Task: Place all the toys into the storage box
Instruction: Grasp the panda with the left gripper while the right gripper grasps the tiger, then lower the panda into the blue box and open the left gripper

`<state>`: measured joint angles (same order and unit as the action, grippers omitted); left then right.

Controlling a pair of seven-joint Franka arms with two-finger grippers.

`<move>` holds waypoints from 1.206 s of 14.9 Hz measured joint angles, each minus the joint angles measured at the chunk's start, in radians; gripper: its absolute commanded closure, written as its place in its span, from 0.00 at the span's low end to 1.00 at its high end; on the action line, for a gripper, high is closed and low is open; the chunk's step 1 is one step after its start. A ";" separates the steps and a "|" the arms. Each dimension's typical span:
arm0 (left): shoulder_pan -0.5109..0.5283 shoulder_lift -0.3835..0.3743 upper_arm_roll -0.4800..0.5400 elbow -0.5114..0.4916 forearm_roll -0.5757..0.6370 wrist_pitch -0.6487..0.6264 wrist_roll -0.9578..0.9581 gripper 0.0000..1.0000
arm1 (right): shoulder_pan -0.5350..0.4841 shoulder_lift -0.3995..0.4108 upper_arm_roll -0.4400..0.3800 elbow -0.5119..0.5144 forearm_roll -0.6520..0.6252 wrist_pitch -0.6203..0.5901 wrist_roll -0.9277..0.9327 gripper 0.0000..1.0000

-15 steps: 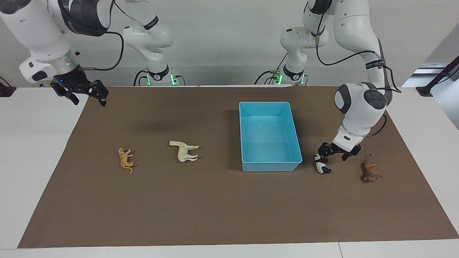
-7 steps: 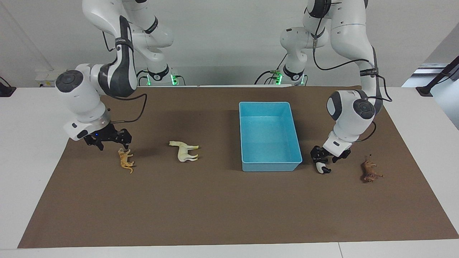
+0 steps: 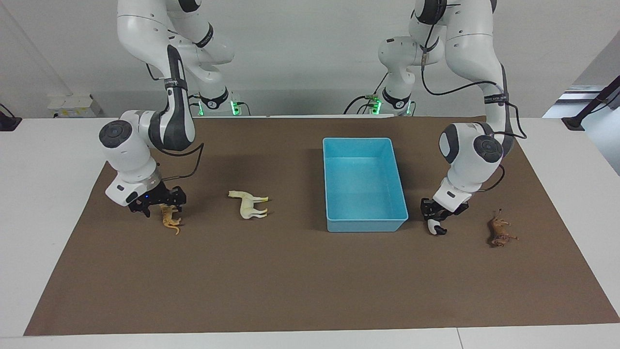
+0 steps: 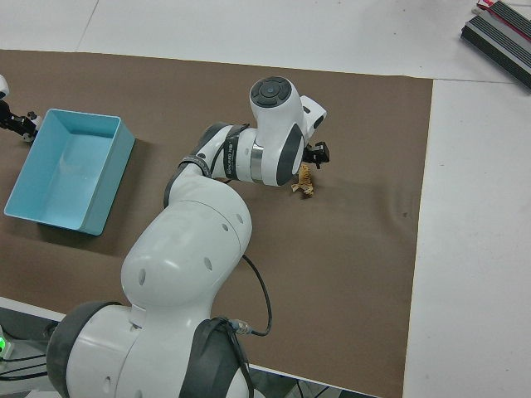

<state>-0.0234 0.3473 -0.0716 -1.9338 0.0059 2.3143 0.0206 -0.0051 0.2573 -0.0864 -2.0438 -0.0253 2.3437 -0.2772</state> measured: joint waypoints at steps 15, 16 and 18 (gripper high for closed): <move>-0.279 -0.227 -0.069 0.047 -0.003 -0.458 -0.492 0.00 | -0.027 0.022 0.001 -0.085 0.001 0.147 -0.116 0.89; -0.280 -0.237 -0.068 0.028 -0.003 -0.451 -0.493 0.00 | -0.027 0.022 0.001 -0.087 0.001 0.153 -0.116 1.00; -0.281 -0.250 -0.067 0.019 -0.003 -0.447 -0.493 0.00 | -0.030 0.020 -0.002 -0.087 0.002 0.159 -0.116 1.00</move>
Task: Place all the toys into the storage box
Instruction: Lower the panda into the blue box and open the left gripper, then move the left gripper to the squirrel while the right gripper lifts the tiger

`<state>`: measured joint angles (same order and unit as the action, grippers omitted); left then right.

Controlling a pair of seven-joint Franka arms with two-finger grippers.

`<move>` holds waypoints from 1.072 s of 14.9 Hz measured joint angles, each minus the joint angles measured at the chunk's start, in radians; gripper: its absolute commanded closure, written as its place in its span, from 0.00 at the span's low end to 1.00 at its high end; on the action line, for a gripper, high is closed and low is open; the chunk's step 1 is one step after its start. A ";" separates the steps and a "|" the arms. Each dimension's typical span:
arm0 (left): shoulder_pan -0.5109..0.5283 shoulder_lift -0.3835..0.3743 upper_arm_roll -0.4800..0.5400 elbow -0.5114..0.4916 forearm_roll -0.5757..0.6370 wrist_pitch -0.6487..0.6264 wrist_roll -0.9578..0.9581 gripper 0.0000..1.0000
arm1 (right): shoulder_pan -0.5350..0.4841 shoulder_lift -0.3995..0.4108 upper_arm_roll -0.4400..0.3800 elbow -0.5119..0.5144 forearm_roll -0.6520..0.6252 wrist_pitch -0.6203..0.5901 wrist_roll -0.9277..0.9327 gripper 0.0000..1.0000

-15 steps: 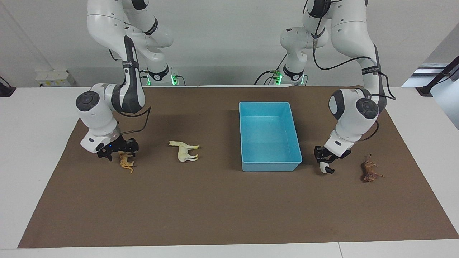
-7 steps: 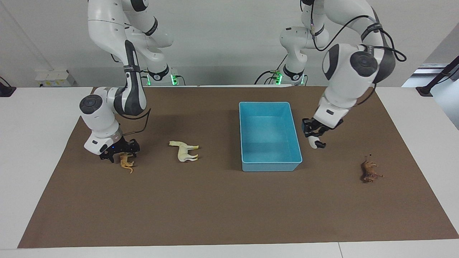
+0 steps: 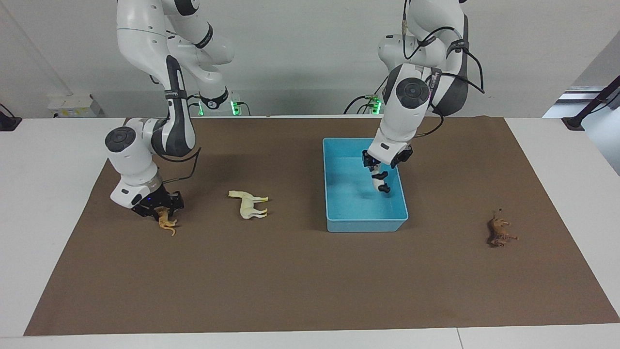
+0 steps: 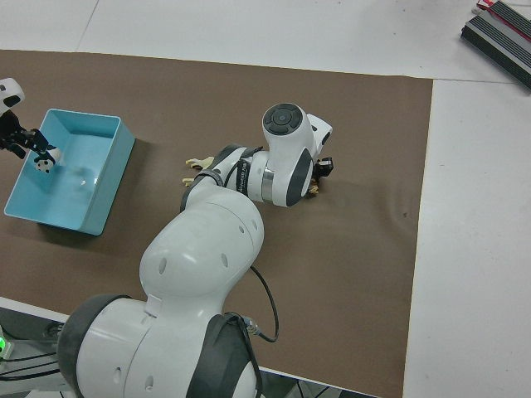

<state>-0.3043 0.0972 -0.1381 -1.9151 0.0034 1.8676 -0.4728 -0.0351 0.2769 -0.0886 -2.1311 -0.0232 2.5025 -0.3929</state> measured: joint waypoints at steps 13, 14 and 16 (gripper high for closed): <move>0.449 0.192 0.055 0.226 0.019 0.259 0.711 0.00 | 0.013 -0.053 0.005 0.224 0.000 -0.294 0.003 1.00; 0.468 0.237 0.055 0.256 0.033 0.287 0.734 0.00 | 0.025 -0.069 0.005 0.272 0.001 -0.356 0.022 1.00; 0.513 0.323 0.054 0.282 0.045 0.384 0.771 0.00 | 0.091 -0.093 0.008 0.391 0.005 -0.504 0.160 1.00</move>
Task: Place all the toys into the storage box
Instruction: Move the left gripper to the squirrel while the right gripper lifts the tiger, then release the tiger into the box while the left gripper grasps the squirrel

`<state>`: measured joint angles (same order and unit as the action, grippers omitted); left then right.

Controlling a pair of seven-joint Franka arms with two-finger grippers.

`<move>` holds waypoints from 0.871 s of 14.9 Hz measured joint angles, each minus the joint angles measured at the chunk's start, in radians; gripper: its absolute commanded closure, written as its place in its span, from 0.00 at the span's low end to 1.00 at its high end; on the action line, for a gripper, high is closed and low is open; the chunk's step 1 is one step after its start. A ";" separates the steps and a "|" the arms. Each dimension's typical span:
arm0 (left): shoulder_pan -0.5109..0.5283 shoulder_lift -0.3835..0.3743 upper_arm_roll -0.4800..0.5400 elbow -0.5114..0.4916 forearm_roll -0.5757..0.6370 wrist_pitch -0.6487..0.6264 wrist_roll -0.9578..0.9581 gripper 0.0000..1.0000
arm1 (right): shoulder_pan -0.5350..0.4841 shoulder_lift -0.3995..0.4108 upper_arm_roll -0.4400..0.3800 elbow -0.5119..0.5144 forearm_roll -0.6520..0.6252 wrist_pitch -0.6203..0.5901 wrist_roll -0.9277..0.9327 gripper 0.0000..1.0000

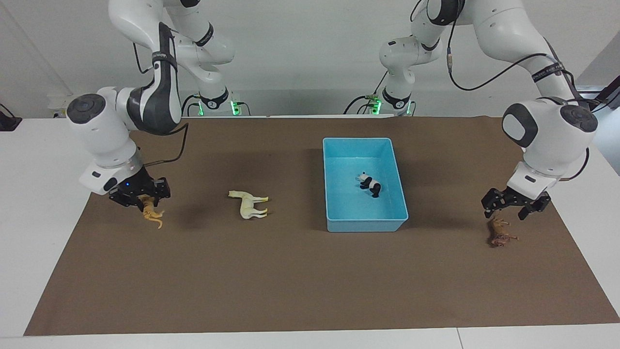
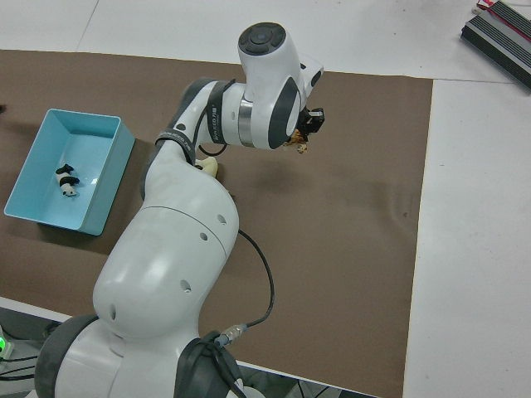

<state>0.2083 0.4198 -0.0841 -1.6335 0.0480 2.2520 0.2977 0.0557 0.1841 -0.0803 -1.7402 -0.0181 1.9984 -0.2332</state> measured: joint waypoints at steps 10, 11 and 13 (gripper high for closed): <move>0.051 0.133 -0.005 -0.036 0.027 0.225 0.031 0.00 | 0.572 0.209 0.015 0.408 0.282 0.124 1.001 1.00; 0.051 0.133 -0.005 -0.040 0.027 0.225 0.031 0.00 | 0.612 0.262 0.012 0.436 0.282 0.167 1.057 1.00; 0.053 0.132 -0.004 -0.050 0.028 0.225 0.033 0.00 | 0.670 0.378 0.006 0.525 0.265 0.217 1.172 1.00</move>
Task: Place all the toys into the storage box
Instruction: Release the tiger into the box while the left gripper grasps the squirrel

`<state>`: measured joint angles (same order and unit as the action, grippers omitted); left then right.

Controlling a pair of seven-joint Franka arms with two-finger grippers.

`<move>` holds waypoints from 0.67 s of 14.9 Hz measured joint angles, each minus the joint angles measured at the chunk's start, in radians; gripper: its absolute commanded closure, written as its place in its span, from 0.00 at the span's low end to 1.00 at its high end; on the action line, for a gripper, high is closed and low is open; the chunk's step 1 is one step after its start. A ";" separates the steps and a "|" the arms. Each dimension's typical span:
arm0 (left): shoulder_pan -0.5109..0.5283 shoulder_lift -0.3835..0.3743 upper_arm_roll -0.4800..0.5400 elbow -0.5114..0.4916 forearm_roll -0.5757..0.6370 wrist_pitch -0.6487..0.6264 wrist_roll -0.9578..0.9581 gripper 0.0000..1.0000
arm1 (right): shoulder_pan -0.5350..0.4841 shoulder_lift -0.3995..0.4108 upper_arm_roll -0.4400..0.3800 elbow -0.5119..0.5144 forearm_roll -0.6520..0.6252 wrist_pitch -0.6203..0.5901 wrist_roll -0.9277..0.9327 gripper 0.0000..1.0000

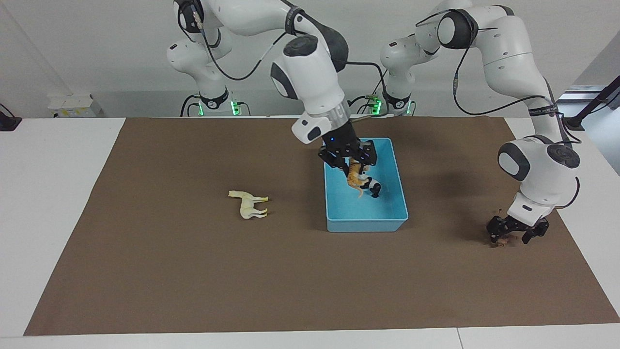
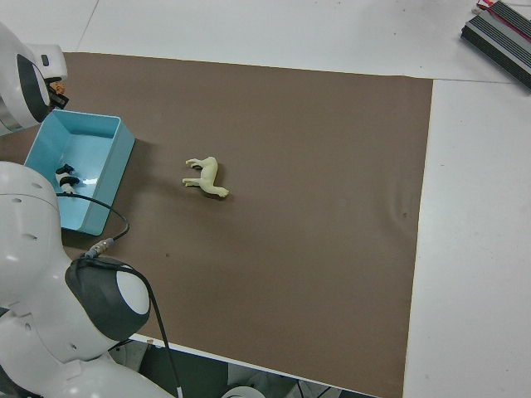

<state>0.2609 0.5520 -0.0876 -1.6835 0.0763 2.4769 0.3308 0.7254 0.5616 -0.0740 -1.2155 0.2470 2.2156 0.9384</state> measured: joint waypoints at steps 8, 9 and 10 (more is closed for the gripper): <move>0.004 -0.021 -0.006 -0.078 0.001 0.047 0.003 0.92 | 0.036 0.081 -0.006 0.103 -0.053 0.015 0.332 0.00; 0.004 -0.026 -0.008 -0.079 0.002 0.042 0.003 1.00 | 0.036 0.081 -0.006 0.102 -0.053 0.007 0.335 0.00; 0.004 -0.029 -0.009 -0.075 0.002 0.028 0.003 1.00 | 0.036 0.080 -0.007 0.102 -0.053 -0.010 0.338 0.00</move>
<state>0.2646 0.5232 -0.0965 -1.7581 0.0779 2.5050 0.3342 0.7612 0.6416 -0.0806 -1.1130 0.1942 2.2060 1.2763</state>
